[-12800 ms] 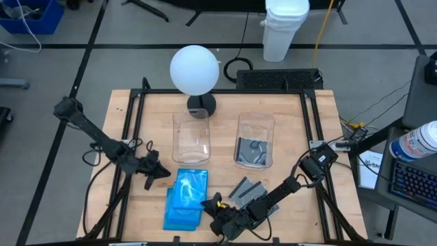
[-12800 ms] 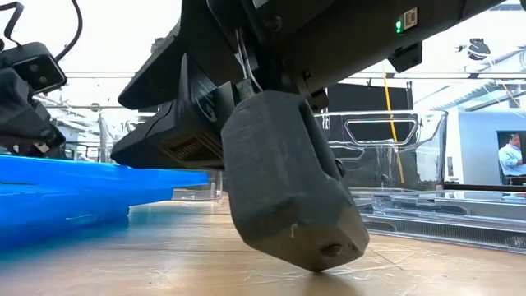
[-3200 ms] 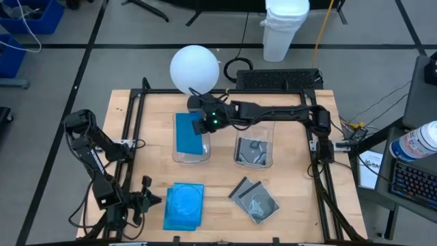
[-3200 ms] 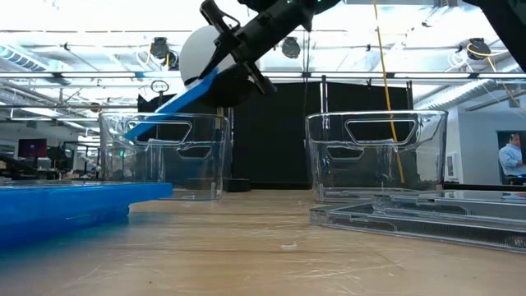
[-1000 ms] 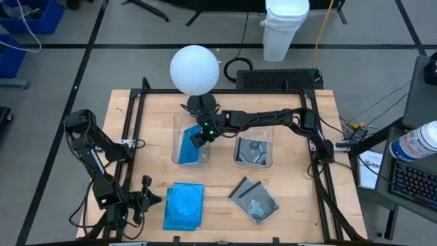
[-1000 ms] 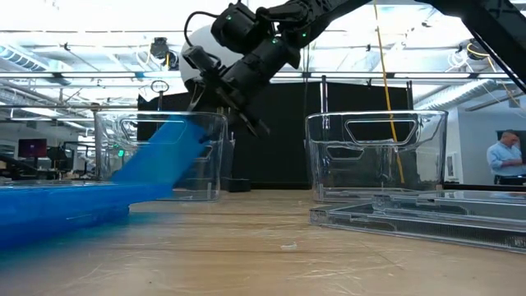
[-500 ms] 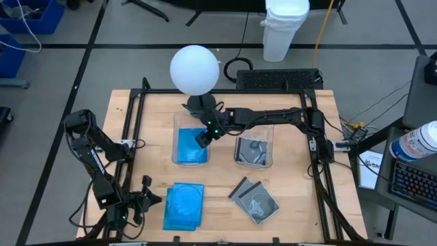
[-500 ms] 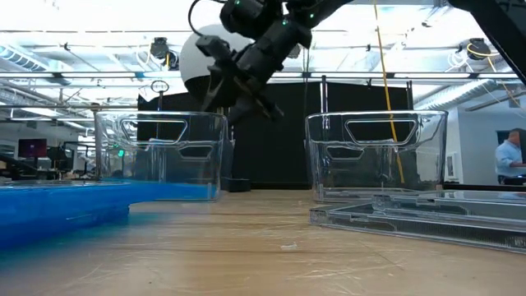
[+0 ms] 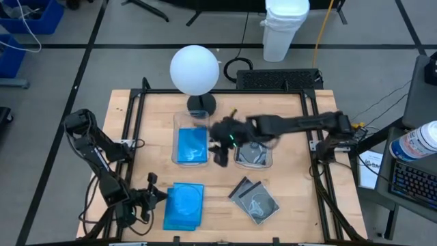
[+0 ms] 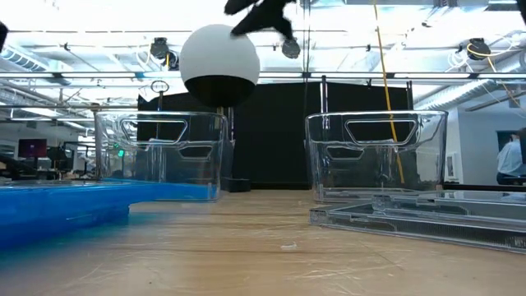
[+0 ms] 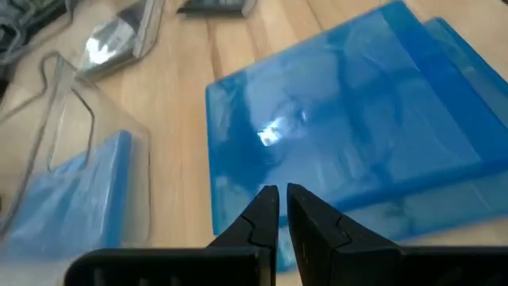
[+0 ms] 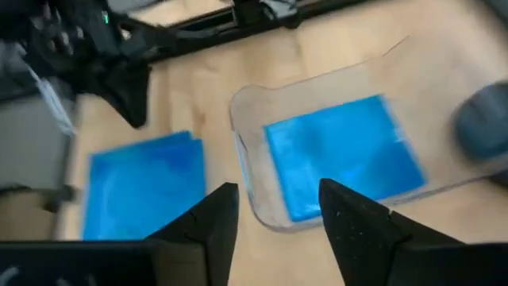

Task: Pick & place jewel cases by type
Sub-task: Put the black CD case into the right transparent bin

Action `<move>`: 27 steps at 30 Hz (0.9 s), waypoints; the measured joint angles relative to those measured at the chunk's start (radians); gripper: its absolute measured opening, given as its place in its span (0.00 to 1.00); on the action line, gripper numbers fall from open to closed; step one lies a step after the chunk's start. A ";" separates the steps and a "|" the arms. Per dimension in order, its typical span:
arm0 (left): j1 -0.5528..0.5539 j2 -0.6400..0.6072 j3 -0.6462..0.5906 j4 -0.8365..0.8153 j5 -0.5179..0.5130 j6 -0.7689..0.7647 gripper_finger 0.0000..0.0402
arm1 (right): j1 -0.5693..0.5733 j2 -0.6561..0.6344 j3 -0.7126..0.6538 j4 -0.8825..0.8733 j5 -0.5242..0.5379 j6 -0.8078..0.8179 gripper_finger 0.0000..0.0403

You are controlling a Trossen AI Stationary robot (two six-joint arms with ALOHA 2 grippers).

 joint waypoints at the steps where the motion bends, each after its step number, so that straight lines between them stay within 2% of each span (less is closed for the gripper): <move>1: 0.009 0.000 0.000 0.023 0.001 0.025 0.09 | 0.033 -0.012 0.000 -0.015 0.066 -0.026 0.39; 3: 0.030 0.000 0.000 0.061 0.002 0.057 0.09 | 0.093 -0.025 0.000 -0.034 0.185 -0.063 0.36; 5: 0.050 0.000 0.000 0.101 0.011 0.082 0.09 | 0.145 -0.026 0.000 -0.047 0.250 -0.083 0.33; 10: 0.102 0.000 0.001 0.171 0.030 0.099 0.09 | 0.253 -0.020 -0.024 -0.051 0.270 -0.109 0.24; 13: 0.128 0.000 0.001 0.195 0.034 0.101 0.09 | 0.326 -0.026 -0.104 -0.019 0.339 -0.152 0.18; 17: 0.161 0.000 0.001 0.209 0.033 0.101 0.09 | 0.395 -0.057 -0.244 0.142 0.361 -0.164 0.07; 20: 0.190 0.000 0.001 0.241 0.029 0.126 0.09 | 0.428 -0.065 -0.355 0.329 0.363 -0.252 0.01; 24: 0.227 0.000 0.001 0.318 0.027 0.189 0.09 | 0.444 -0.074 -0.450 0.587 0.361 -0.358 0.02; 27: 0.247 0.000 0.001 0.404 0.027 0.196 0.09 | 0.453 -0.073 -0.514 0.654 0.363 -0.410 0.02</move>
